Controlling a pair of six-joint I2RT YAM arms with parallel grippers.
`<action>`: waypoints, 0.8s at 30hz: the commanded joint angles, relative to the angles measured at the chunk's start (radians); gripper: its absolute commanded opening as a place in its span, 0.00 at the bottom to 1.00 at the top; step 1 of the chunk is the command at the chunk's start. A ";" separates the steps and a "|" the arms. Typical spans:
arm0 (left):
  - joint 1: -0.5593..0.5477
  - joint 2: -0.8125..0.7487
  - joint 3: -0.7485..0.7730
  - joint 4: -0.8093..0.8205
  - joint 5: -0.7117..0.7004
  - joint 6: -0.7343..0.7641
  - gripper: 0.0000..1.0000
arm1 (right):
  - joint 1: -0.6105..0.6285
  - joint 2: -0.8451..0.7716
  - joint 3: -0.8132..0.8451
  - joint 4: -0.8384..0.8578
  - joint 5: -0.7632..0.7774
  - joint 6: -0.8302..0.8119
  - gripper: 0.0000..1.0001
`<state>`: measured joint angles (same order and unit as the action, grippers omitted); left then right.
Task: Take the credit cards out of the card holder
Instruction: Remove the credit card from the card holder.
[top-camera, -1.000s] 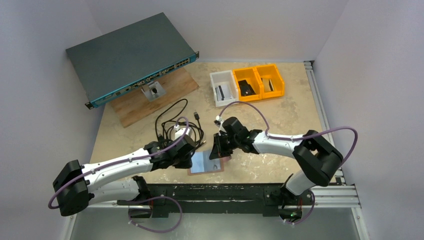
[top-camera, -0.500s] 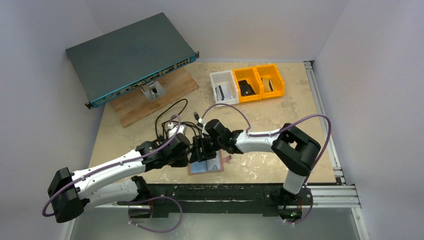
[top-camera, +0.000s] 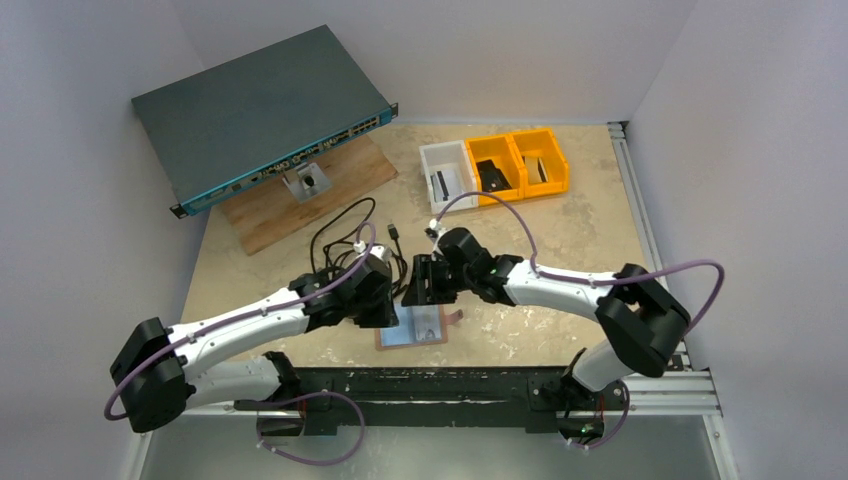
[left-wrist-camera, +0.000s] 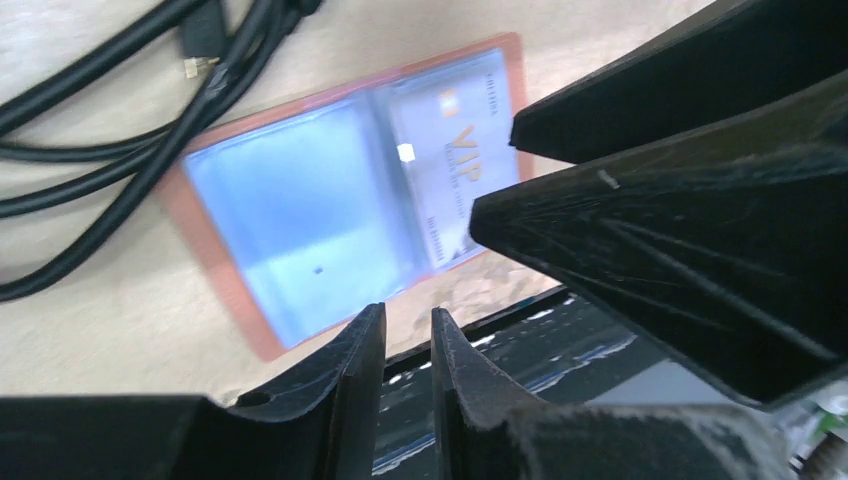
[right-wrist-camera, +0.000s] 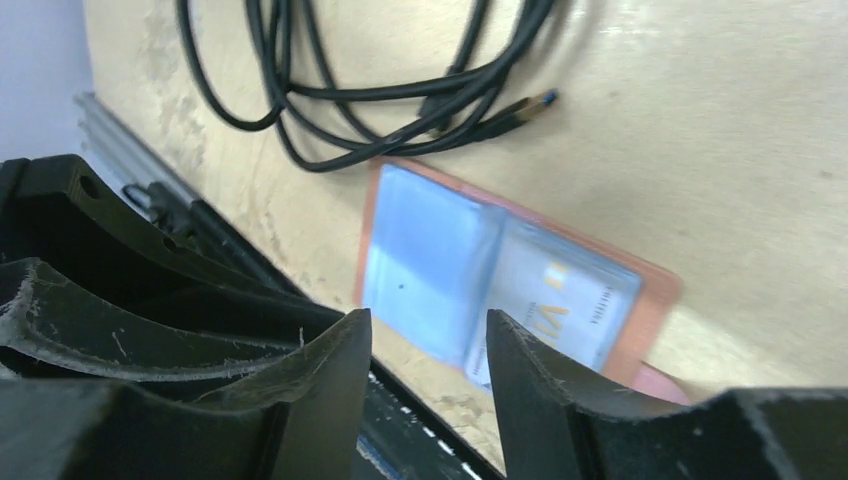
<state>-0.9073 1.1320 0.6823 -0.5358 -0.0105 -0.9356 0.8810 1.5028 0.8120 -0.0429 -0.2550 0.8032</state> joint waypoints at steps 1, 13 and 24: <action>0.042 0.071 -0.005 0.213 0.189 -0.043 0.23 | 0.004 -0.033 -0.034 -0.103 0.124 -0.046 0.43; 0.101 0.226 -0.104 0.439 0.328 -0.122 0.25 | 0.007 -0.012 -0.036 -0.146 0.225 -0.077 0.18; 0.110 0.277 -0.125 0.431 0.289 -0.095 0.26 | 0.029 0.049 -0.030 -0.132 0.220 -0.080 0.08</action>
<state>-0.8051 1.3853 0.5690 -0.1417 0.2886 -1.0374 0.9016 1.5459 0.7753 -0.1795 -0.0616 0.7391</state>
